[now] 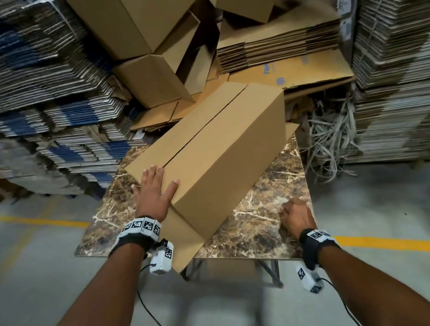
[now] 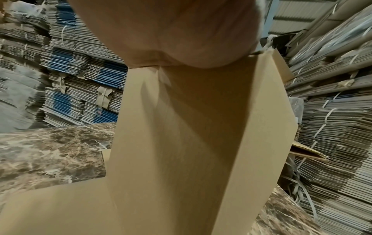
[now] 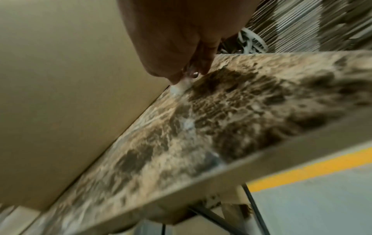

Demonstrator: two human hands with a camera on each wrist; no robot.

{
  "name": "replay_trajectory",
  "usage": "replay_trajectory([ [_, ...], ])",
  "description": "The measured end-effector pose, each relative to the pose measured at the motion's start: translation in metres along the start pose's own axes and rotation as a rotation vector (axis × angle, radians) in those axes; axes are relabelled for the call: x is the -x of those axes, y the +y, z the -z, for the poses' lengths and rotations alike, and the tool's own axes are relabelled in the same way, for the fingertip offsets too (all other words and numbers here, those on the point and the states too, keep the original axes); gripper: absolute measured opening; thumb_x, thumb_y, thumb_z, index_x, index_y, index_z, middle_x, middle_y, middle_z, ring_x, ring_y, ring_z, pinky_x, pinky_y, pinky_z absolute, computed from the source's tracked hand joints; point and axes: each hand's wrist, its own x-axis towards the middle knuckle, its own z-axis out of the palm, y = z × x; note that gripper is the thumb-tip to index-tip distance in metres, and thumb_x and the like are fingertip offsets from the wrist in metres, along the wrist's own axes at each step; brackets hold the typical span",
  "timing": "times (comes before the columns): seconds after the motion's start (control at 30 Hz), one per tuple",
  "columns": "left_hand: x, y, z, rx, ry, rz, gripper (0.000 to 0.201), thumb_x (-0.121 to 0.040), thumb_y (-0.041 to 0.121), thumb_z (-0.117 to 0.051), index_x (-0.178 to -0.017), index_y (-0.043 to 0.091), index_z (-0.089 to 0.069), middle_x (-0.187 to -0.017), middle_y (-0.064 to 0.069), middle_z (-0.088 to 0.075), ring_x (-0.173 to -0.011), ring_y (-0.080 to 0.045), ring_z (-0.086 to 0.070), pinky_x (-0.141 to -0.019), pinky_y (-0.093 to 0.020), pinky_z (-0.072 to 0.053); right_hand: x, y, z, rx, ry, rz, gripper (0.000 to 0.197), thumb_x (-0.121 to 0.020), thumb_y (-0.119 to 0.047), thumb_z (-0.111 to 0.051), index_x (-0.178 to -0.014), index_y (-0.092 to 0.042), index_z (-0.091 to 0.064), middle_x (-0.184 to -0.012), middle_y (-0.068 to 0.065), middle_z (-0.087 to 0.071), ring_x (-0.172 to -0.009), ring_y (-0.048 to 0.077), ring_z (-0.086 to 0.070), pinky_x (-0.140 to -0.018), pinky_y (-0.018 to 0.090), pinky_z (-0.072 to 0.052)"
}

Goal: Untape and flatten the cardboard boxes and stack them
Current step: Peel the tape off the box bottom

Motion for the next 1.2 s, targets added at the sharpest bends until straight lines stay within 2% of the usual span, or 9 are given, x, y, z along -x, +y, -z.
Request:
replay_trajectory([
  [0.13, 0.002, 0.002, -0.001, -0.025, 0.011, 0.007, 0.096, -0.085, 0.082, -0.02, -0.162, 0.024, -0.022, -0.171, 0.006, -0.006, -0.157, -0.014, 0.003, -0.125, -0.054, 0.008, 0.006, 0.003, 0.005, 0.243, -0.154, 0.098, 0.035, -0.099, -0.026, -0.046, -0.13, -0.013, -0.059, -0.132, 0.01, -0.06, -0.123, 0.031, -0.055, -0.101, 0.04, -0.044],
  [0.2, 0.004, 0.005, 0.001, -0.043, 0.013, 0.021, 0.098, -0.085, 0.083, -0.018, -0.162, 0.024, -0.022, -0.171, 0.006, -0.007, -0.158, -0.015, 0.001, -0.125, -0.054, 0.006, 0.001, 0.007, 0.019, 0.229, -0.287, 0.073, 0.04, -0.101, -0.023, -0.044, -0.14, -0.018, -0.05, -0.139, 0.014, -0.058, -0.124, 0.034, -0.056, -0.102, 0.04, -0.045],
  [0.3, 0.008, 0.011, 0.001, -0.059, 0.026, 0.039, 0.098, -0.084, 0.083, -0.017, -0.162, 0.024, -0.023, -0.171, 0.006, -0.009, -0.158, -0.015, -0.002, -0.125, -0.054, 0.002, -0.002, 0.019, 0.038, 0.044, -0.234, -0.097, 0.039, -0.093, -0.006, -0.054, -0.128, -0.018, -0.065, -0.117, 0.014, -0.073, -0.104, 0.032, -0.068, -0.088, 0.033, -0.055],
  [0.43, 0.015, 0.02, -0.003, -0.043, 0.046, 0.055, 0.098, -0.084, 0.082, -0.018, -0.161, 0.023, -0.027, -0.171, 0.004, -0.011, -0.158, -0.017, -0.004, -0.125, -0.057, -0.003, -0.001, 0.028, 0.051, -0.209, -0.042, -0.319, 0.026, -0.088, -0.004, -0.066, -0.109, -0.013, -0.079, -0.11, 0.01, -0.077, -0.103, 0.024, -0.071, -0.093, 0.024, -0.05],
  [0.6, 0.022, 0.026, -0.006, -0.028, 0.054, 0.076, 0.096, -0.086, 0.081, -0.02, -0.161, 0.022, -0.026, -0.171, 0.004, -0.011, -0.158, -0.017, -0.003, -0.125, -0.057, -0.004, 0.006, 0.02, 0.049, -0.281, 0.012, -0.367, 0.027, -0.078, -0.022, -0.086, -0.094, -0.023, -0.064, -0.085, 0.007, -0.071, -0.073, 0.023, -0.067, -0.06, 0.027, -0.054],
  [0.77, 0.023, 0.026, -0.006, -0.018, 0.049, 0.078, 0.094, -0.087, 0.079, -0.021, -0.162, 0.023, -0.025, -0.171, 0.005, -0.009, -0.158, -0.017, -0.002, -0.125, -0.058, -0.004, 0.007, 0.023, 0.031, -0.121, -0.053, -0.292, 0.032, -0.085, -0.021, -0.082, -0.115, -0.016, -0.075, -0.103, 0.009, -0.072, -0.082, 0.02, -0.064, -0.081, 0.026, -0.056],
  [1.0, 0.023, 0.025, -0.009, 0.006, 0.095, 0.064, 0.088, -0.091, 0.075, -0.027, -0.159, 0.021, -0.031, -0.17, 0.002, -0.015, -0.157, -0.018, -0.006, -0.124, -0.06, -0.008, 0.029, 0.018, 0.019, 0.149, -0.189, 0.039, 0.032, -0.098, -0.04, -0.056, -0.114, -0.016, -0.07, -0.165, 0.008, -0.019, -0.148, 0.03, -0.025, -0.123, 0.043, -0.024],
  [1.13, 0.023, 0.025, -0.011, 0.002, 0.11, 0.053, 0.083, -0.094, 0.071, -0.028, -0.159, 0.02, -0.032, -0.17, 0.001, -0.017, -0.157, -0.018, -0.007, -0.123, -0.062, -0.009, 0.02, 0.015, 0.02, 0.096, -0.328, 0.15, 0.012, -0.092, -0.019, -0.065, -0.099, -0.01, -0.069, -0.155, 0.003, -0.042, -0.141, 0.025, -0.044, -0.114, 0.022, -0.032],
  [1.2, 0.023, 0.025, -0.011, 0.001, 0.112, 0.055, 0.083, -0.093, 0.071, -0.028, -0.159, 0.02, -0.032, -0.17, 0.001, -0.017, -0.157, -0.018, -0.007, -0.123, -0.062, -0.009, 0.017, 0.008, 0.021, 0.086, -0.315, 0.121, 0.017, -0.091, -0.021, -0.068, -0.079, -0.022, -0.057, -0.123, 0.001, -0.066, -0.107, 0.023, -0.066, -0.091, 0.031, -0.055],
])
